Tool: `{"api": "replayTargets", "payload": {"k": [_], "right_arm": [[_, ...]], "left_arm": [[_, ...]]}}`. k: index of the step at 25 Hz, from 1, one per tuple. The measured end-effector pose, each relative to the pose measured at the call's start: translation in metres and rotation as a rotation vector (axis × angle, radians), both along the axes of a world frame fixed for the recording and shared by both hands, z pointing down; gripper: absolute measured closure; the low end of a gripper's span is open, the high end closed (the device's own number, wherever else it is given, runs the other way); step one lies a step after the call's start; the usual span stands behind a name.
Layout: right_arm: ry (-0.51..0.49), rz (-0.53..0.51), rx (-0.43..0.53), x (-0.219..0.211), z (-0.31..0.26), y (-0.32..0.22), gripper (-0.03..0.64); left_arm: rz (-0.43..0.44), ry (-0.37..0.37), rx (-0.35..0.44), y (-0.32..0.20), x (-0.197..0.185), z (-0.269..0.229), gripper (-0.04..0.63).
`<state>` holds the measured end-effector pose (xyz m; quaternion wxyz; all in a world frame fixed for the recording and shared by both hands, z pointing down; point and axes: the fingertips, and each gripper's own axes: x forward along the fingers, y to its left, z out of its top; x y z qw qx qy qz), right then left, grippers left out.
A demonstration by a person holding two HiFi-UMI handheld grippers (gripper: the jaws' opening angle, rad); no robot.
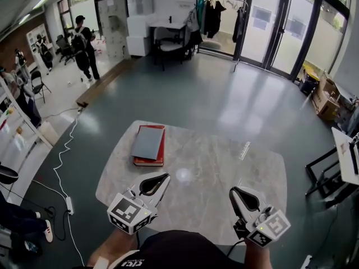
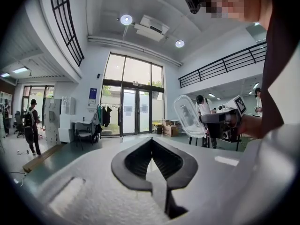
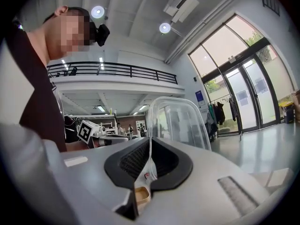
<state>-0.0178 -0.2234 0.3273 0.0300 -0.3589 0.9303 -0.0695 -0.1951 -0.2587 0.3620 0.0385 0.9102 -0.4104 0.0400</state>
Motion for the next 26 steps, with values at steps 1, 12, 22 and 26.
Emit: {"api": "replayTargets", "payload": {"k": [1, 12, 22, 26], "right_arm": [[0.003, 0.0, 0.005, 0.0, 0.0, 0.0, 0.601], [0.016, 0.004, -0.005, 0.001, 0.007, -0.002, 0.601], [0.019, 0.007, -0.011, 0.003, 0.009, -0.001, 0.601], [0.02, 0.005, -0.014, 0.001, 0.011, 0.002, 0.601]], "left_arm": [[-0.002, 0.001, 0.0, 0.0, 0.0, 0.001, 0.603], [-0.02, 0.003, 0.005, 0.004, -0.003, -0.002, 0.603], [-0.014, 0.01, 0.014, 0.007, -0.001, -0.007, 0.603], [-0.012, 0.008, 0.019, 0.01, 0.0, -0.007, 0.603]]}}
